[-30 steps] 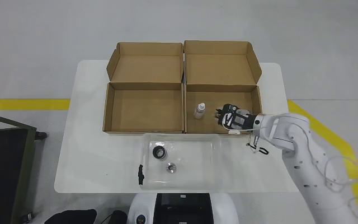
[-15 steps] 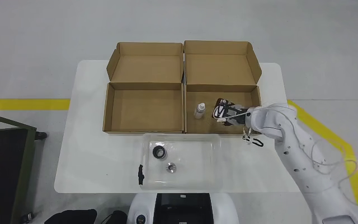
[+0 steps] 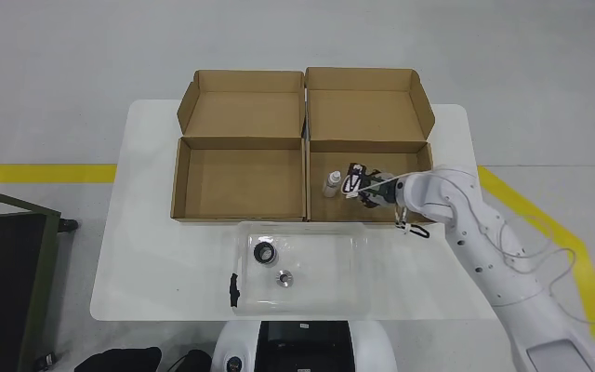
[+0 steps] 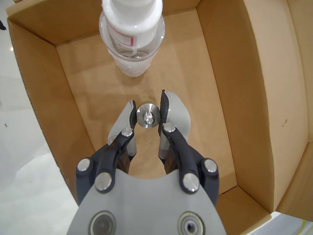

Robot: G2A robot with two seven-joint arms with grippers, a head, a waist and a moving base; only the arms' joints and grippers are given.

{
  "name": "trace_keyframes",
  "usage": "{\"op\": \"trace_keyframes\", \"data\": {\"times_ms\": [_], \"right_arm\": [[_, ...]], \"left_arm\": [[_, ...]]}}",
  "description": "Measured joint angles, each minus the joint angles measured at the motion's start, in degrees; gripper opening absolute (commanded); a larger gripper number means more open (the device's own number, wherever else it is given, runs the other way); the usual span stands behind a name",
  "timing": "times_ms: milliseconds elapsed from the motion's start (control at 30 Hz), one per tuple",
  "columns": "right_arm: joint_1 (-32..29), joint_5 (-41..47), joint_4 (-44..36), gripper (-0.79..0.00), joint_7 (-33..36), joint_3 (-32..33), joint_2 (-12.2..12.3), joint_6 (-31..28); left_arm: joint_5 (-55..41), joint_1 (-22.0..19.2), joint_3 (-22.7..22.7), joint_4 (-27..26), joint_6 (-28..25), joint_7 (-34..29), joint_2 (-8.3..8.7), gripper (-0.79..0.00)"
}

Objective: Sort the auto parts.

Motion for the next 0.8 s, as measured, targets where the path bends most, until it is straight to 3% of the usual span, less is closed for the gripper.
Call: {"op": "trace_keyframes", "data": {"times_ms": [267,467,567,800], "right_arm": [[1.2,0.3,0.5,-0.422,0.5,-1.4,-0.3,-0.2],[0.4,1.2,-3.7,-0.391,0.7,1.0,0.4,-0.4],[-1.1,1.6,-7.3,-0.252,1.8,3.1,1.0,-0.7],[-6.9,3.1,-18.7,-0.166,3.2,9.2,2.7,-0.6]], "left_arm": [[0.0,0.0,0.0,0.0,0.0,0.0,0.00,0.000],[0.0,0.0,0.0,0.0,0.0,0.0,0.00,0.000],[0.0,0.0,0.0,0.0,0.0,0.0,0.00,0.000],[0.0,0.0,0.0,0.0,0.0,0.0,0.00,0.000]]}}
